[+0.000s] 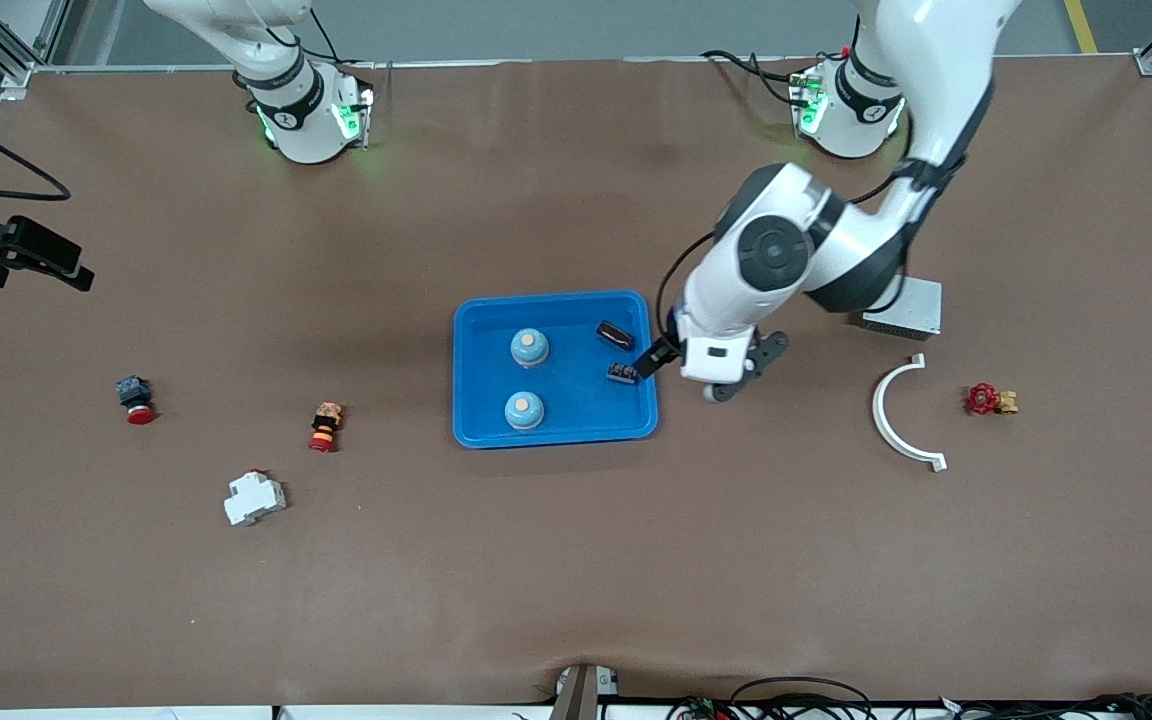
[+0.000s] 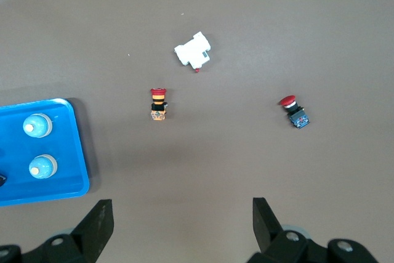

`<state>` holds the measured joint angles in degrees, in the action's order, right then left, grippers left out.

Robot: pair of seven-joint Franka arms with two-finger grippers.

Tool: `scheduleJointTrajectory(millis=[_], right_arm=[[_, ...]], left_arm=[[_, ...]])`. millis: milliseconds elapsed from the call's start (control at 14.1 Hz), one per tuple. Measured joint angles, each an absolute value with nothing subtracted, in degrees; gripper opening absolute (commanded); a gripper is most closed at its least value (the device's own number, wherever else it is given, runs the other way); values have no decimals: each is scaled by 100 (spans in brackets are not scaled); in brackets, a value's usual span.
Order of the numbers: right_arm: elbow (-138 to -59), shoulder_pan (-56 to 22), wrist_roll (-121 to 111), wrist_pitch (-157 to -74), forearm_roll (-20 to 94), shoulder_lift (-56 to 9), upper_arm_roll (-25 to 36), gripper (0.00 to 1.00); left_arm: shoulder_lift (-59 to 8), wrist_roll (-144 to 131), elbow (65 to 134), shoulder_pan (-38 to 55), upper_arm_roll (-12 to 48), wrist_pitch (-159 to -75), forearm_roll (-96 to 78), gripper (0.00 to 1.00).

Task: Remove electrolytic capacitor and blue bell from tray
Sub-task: 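Grasp a brown capacitor with the left gripper while the right gripper reaches, then lift the capacitor with the left gripper while the right gripper grasps a bell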

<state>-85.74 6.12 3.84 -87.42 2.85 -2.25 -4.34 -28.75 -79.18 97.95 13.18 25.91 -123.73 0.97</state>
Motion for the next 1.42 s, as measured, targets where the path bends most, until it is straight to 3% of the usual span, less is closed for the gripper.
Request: scheduleJointTrajectory(millis=[212,425,850,991,1204,1416], right_arm=[[-8824,509,1066,-8886,522,-230,-504,100],[-9508,167,1766,-9614,633,-249,-543,100],[-11010,-1386,4230,-11739,665,-335,-598,100],[-11232,-1859,4976,-12083,601,-501,-601,100],[-11276,-2464,6188,-12597,-29,-1072,-597,100],[-11166,-3030,7332,-13143,-541,-1824,-594,100]], left_arm=[[-3393,-8997,9792,1693,2588,-12740,440,80],[-3766,-9706,9795,1906,2578,-13090,533,74],[-4081,-10383,9911,2115,2568,-13174,866,67],[-4109,-10481,9953,2134,2567,-13217,867,59],[-4156,-10706,9973,2136,2559,-13266,867,0],[-4164,-10867,9971,2106,2543,-13292,867,0]])
